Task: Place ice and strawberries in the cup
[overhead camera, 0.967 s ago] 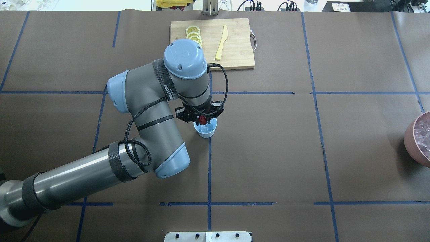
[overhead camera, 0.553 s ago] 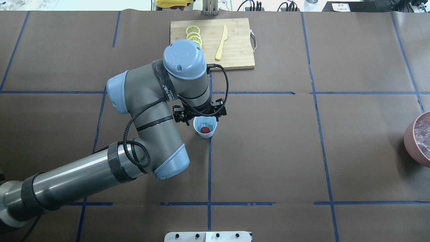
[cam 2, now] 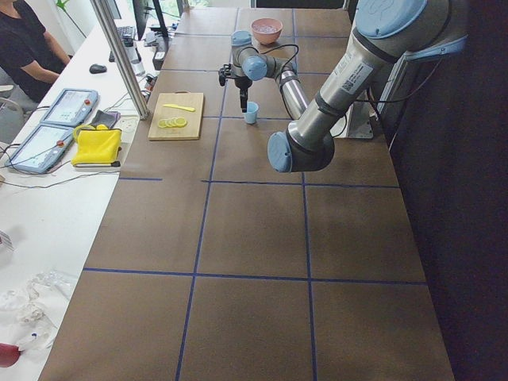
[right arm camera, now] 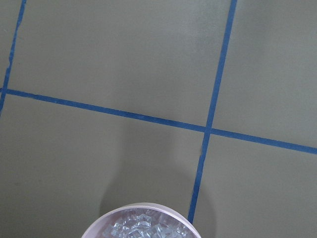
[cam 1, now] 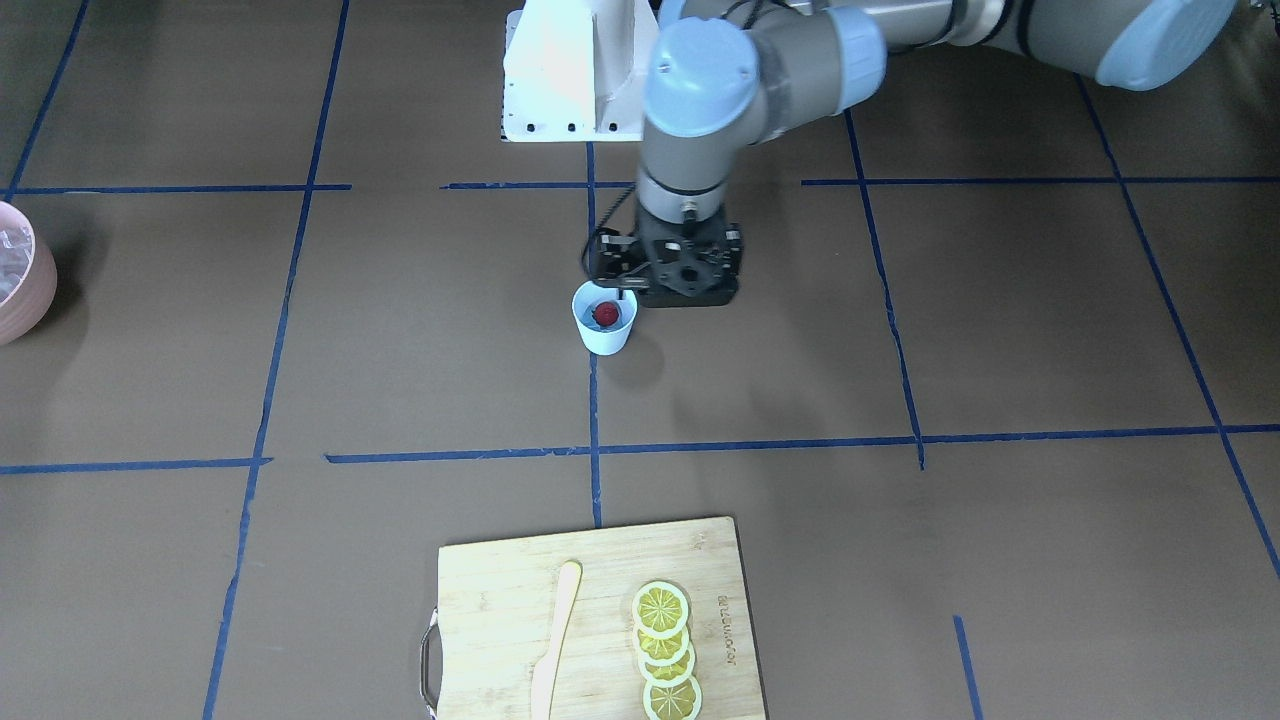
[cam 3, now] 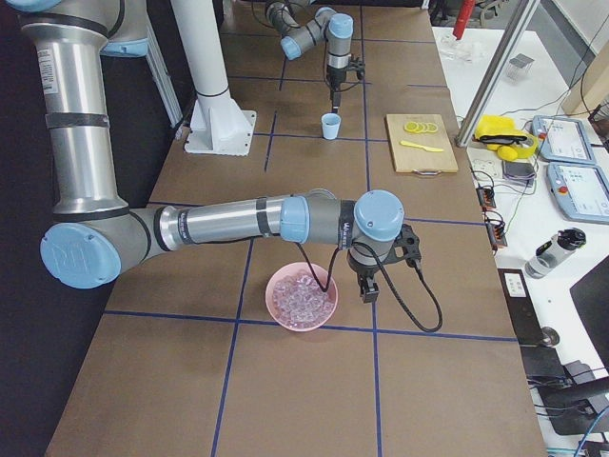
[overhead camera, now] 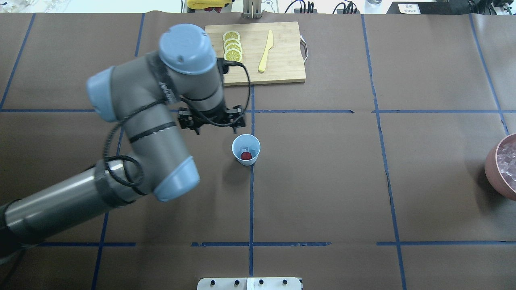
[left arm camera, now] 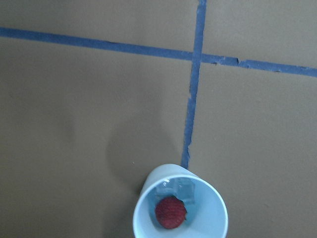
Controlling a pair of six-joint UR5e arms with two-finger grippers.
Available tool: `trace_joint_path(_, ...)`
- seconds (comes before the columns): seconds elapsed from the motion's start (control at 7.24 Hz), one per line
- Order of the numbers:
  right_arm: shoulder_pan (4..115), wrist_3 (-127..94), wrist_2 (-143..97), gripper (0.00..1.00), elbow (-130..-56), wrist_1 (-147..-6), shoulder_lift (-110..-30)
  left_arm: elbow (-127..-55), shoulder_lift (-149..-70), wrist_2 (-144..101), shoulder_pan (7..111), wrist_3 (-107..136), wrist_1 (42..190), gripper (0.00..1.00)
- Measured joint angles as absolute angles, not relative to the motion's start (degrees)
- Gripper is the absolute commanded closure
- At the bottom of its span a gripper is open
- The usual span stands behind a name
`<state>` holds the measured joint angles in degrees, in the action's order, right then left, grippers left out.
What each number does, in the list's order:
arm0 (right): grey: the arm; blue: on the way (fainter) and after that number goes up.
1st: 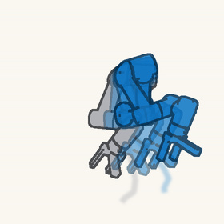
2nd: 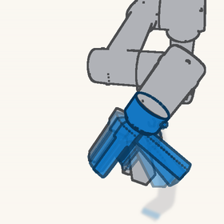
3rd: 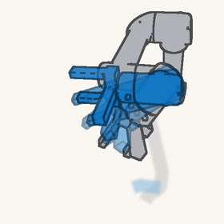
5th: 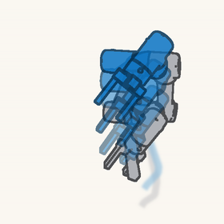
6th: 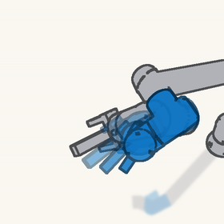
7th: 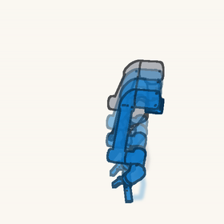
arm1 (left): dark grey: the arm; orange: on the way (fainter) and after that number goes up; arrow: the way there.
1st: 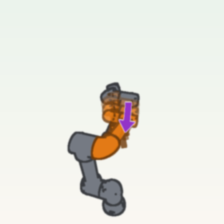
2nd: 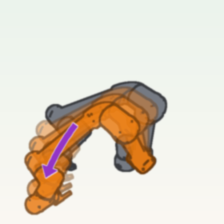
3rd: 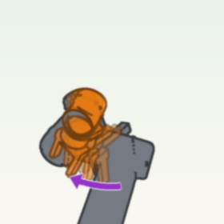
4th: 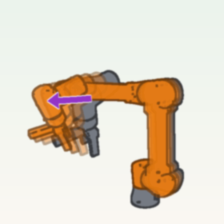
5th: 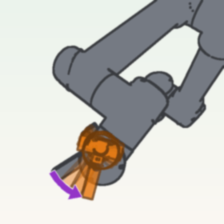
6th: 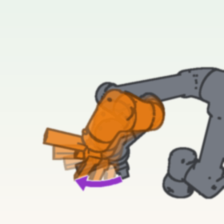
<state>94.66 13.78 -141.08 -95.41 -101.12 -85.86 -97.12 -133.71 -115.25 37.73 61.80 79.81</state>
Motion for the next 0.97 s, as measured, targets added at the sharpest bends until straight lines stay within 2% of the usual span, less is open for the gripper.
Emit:
trace_joint_path(0.41,95.7,13.3,-140.0,0.01,-92.91,-100.21,-86.45,-107.78,-121.94,-119.32,48.69,40.57,72.67,0.0)
trace_joint_path(0.69,95.92,12.68,-139.9,0.01,-89.65,-91.92,-89.11,-108.91,-116.93,-121.49,57.1,26.17,70.39,0.0)
trace_joint_path(0.97,95.95,8.01,-140.07,0.01,-88.94,-85.56,-91.04,-106.49,-113.59,-122.96,65.51,13.9,69.89,0.0)
